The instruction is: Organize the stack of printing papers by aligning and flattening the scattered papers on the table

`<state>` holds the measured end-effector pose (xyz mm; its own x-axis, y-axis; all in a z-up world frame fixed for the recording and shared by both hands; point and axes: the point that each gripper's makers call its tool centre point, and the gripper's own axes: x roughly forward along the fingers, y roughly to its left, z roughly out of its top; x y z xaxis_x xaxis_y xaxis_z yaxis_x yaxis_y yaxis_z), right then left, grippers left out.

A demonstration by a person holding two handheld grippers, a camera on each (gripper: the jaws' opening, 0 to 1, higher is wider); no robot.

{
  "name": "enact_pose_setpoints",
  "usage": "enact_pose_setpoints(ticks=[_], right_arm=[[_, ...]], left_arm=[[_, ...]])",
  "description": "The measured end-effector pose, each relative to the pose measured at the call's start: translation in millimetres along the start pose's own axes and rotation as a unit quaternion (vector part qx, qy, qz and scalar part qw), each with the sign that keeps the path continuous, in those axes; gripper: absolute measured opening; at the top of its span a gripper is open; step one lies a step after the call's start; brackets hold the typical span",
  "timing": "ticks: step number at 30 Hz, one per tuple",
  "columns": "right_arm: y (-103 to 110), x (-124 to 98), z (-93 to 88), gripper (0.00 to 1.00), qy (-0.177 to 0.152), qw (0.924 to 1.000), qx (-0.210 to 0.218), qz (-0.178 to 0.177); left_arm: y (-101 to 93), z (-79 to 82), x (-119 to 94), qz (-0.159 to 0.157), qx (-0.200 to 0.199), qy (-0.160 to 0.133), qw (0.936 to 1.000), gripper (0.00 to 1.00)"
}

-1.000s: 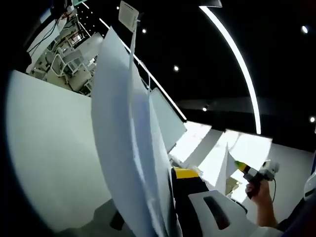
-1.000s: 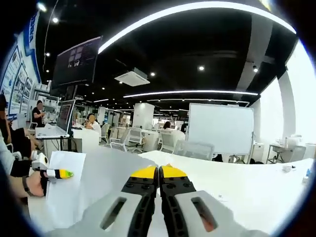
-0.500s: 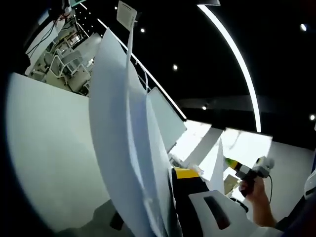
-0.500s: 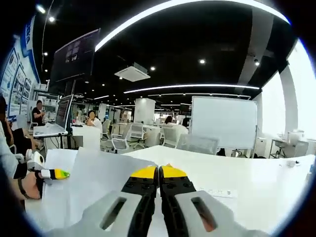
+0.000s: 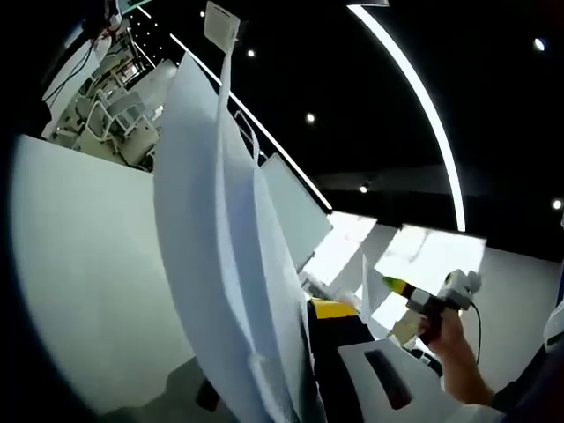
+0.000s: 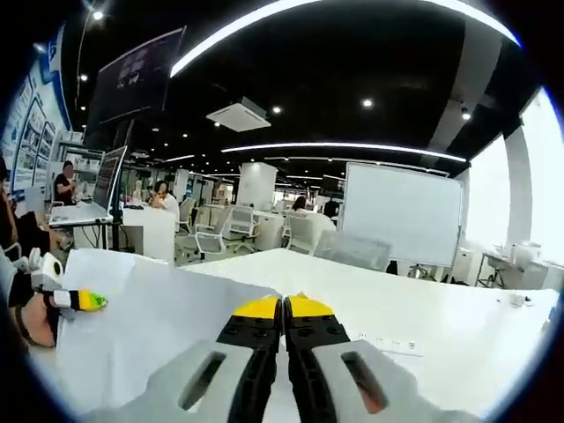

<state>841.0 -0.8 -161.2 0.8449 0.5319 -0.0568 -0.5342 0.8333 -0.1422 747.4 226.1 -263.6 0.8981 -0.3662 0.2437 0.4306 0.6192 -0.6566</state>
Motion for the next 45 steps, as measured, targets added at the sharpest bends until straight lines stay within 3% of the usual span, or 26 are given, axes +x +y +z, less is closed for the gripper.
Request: enact_pose_setpoints(ticks=[20, 45], right_arm=[[15, 29, -1.1, 0.0, 0.015, 0.9998, 0.001, 0.012], [36, 44, -2.7, 0.0, 0.026, 0.9991, -0.015, 0.031]], left_arm=[[-0.7, 0.5, 1, -0.006, 0.008, 0.004, 0.9999, 0.12], [-6.7, -3.9, 2, -0.012, 0.023, 0.013, 0.9996, 0.15]])
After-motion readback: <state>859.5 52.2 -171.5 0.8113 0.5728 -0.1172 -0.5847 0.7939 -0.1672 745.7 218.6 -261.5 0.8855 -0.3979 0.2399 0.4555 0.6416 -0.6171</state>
